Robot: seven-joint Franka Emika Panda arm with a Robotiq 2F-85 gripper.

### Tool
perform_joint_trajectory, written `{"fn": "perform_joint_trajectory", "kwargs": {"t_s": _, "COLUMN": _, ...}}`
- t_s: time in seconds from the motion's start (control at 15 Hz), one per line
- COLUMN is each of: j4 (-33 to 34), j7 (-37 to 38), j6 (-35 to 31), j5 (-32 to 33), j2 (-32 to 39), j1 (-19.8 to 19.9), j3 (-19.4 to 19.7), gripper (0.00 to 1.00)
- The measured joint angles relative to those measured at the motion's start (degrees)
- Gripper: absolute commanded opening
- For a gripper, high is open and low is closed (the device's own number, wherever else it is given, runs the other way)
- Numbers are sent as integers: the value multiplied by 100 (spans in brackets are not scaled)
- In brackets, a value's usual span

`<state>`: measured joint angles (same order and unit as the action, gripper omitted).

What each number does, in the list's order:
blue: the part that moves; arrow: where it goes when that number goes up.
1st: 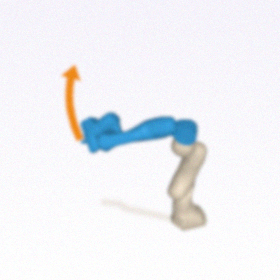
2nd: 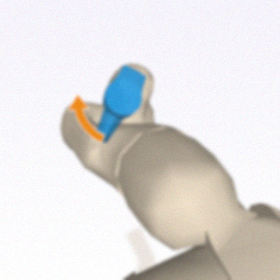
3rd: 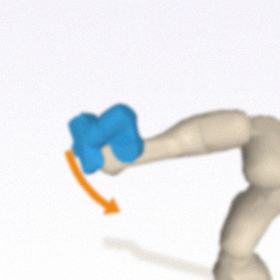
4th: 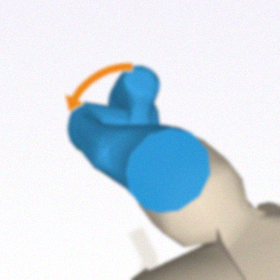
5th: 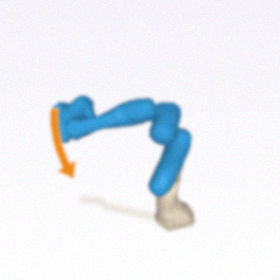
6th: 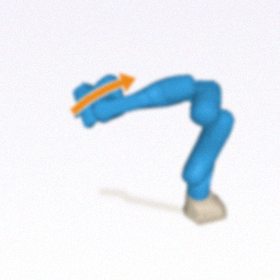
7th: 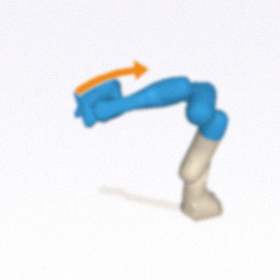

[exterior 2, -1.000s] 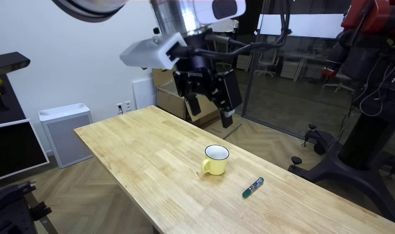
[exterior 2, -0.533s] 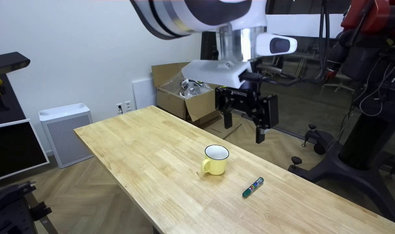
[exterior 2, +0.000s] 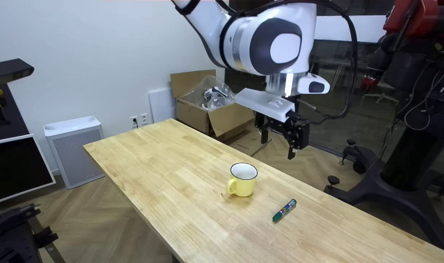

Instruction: Pick up the pen from the table and put it in the yellow cup.

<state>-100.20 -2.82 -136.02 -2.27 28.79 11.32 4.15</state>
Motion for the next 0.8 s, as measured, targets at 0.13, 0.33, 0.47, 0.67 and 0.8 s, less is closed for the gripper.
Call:
{"fn": "perform_joint_trajectory", "kwargs": {"t_s": 0.13, "j4": 396, "j7": -107, "j6": 105, "j5": -185, "j2": 370, "j1": 27, "j3": -34, "gripper": 100}}
{"fn": "perform_joint_trajectory", "kwargs": {"t_s": 0.33, "j4": 820, "j7": -130, "j6": 224, "j5": -174, "j2": 820, "j1": 49, "j3": 16, "gripper": 100}}
{"fn": "perform_joint_trajectory", "kwargs": {"t_s": 0.47, "j4": 984, "j7": -125, "j6": 246, "j5": -89, "j2": 1015, "j1": 40, "j3": 101, "gripper": 100}}
{"fn": "perform_joint_trajectory", "kwargs": {"t_s": 0.67, "j4": 1078, "j7": -125, "j6": 279, "j5": -74, "j2": 1088, "j1": 35, "j3": 142, "gripper": 100}}
{"fn": "perform_joint_trajectory", "kwargs": {"t_s": 0.8, "j4": 1072, "j7": -139, "j6": 271, "j5": -75, "j2": 1098, "j1": 36, "j3": 142, "gripper": 100}}
